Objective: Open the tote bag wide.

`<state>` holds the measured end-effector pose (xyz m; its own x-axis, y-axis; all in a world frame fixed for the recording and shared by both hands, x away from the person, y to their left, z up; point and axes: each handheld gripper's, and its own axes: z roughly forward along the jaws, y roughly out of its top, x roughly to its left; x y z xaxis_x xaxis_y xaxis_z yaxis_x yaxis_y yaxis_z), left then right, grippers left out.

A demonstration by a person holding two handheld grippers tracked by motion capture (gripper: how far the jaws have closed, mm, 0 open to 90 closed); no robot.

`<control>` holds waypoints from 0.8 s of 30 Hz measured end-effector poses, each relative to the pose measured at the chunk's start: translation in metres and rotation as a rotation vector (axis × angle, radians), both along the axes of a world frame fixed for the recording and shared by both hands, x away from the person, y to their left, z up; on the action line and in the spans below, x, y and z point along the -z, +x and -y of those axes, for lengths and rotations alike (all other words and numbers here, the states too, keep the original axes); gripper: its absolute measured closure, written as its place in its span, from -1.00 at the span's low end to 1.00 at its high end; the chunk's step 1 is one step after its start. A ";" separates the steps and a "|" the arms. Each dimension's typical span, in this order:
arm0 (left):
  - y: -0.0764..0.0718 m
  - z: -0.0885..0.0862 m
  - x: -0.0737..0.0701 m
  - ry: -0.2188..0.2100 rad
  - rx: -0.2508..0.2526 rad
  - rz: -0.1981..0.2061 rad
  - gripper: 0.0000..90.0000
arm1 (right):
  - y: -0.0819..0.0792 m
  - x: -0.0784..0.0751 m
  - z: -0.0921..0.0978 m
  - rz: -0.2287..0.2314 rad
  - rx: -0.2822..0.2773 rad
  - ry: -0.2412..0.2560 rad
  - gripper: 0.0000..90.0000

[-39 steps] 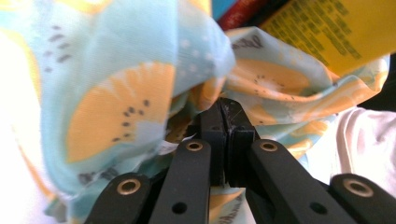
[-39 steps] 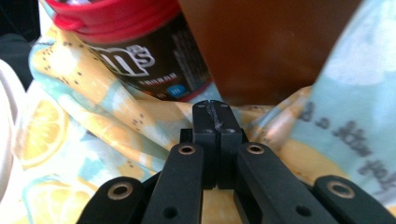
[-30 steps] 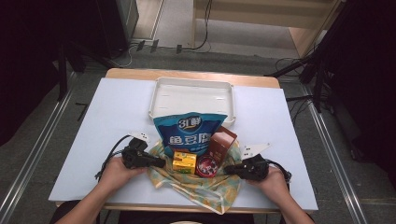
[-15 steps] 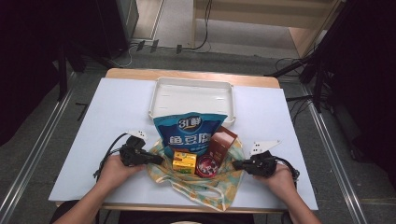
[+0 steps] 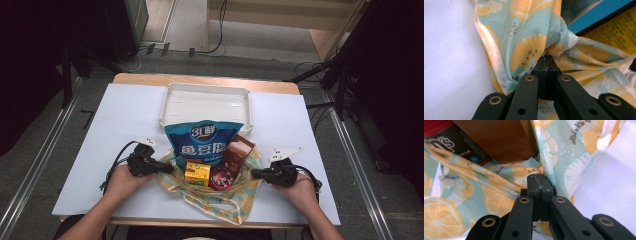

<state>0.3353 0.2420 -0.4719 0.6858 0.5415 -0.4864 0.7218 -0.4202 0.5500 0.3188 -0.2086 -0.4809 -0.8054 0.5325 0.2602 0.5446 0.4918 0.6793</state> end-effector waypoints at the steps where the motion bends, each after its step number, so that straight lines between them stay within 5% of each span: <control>1: 0.000 0.000 0.000 -0.002 0.005 -0.014 1.00 | 0.000 -0.001 0.000 -0.013 0.004 0.004 1.00; 6: -0.004 0.002 -0.007 -0.011 0.023 -0.006 1.00 | -0.004 -0.012 0.001 0.011 -0.024 0.024 1.00; 9: -0.009 0.005 -0.020 0.052 0.069 0.075 1.00 | -0.006 -0.020 0.002 0.033 -0.031 0.050 1.00; 16: -0.014 0.005 -0.045 -0.006 0.107 0.116 1.00 | -0.005 -0.040 0.005 0.056 -0.014 0.127 1.00; 24: -0.009 -0.001 -0.071 -0.027 0.099 0.155 1.00 | 0.001 -0.062 0.003 0.099 -0.015 0.133 1.00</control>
<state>0.3260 0.2430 -0.4005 0.8026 0.4562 -0.3844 0.5839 -0.4686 0.6630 0.3200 -0.2118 -0.4186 -0.8383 0.4864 0.2462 0.4647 0.4017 0.7891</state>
